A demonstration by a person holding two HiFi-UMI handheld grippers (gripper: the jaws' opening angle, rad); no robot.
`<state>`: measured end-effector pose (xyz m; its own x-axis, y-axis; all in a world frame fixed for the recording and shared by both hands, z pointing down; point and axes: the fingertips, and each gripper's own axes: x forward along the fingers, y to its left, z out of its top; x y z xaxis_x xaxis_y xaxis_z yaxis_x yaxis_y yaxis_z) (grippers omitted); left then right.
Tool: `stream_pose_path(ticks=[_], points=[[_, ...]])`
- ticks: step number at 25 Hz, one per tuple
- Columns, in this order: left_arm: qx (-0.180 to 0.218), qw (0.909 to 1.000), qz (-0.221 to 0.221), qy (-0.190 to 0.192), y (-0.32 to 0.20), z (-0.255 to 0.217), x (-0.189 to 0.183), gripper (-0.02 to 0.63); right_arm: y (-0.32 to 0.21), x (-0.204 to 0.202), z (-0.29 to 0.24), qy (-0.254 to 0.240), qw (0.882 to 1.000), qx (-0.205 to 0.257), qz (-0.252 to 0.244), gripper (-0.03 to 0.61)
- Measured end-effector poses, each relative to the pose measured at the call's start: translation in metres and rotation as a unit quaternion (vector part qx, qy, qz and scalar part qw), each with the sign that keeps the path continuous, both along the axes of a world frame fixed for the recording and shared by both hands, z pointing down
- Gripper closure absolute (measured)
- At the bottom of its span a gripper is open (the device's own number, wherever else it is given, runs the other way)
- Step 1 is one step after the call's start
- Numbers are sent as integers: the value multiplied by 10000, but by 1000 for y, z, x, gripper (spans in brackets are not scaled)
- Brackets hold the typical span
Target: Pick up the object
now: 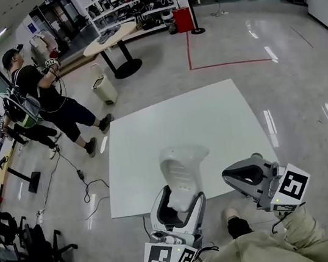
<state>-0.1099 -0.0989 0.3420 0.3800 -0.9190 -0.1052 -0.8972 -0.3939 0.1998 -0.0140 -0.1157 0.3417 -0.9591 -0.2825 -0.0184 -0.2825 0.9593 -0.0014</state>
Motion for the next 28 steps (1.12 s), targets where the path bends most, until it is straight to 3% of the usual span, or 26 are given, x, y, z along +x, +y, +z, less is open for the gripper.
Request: stream_pose_path(ticks=[9,17,28], points=[[174,9997,171,41,65,-1,-4,250,68,-6,-2,-9,9998,161,122,574],[106,9994,212,242,165,11,1,250,168,-3,12,55,9999,100,112,575],[347,9972,282,593,178,-15,16,254,180,-5,-22,11,9991,415,-75,575]])
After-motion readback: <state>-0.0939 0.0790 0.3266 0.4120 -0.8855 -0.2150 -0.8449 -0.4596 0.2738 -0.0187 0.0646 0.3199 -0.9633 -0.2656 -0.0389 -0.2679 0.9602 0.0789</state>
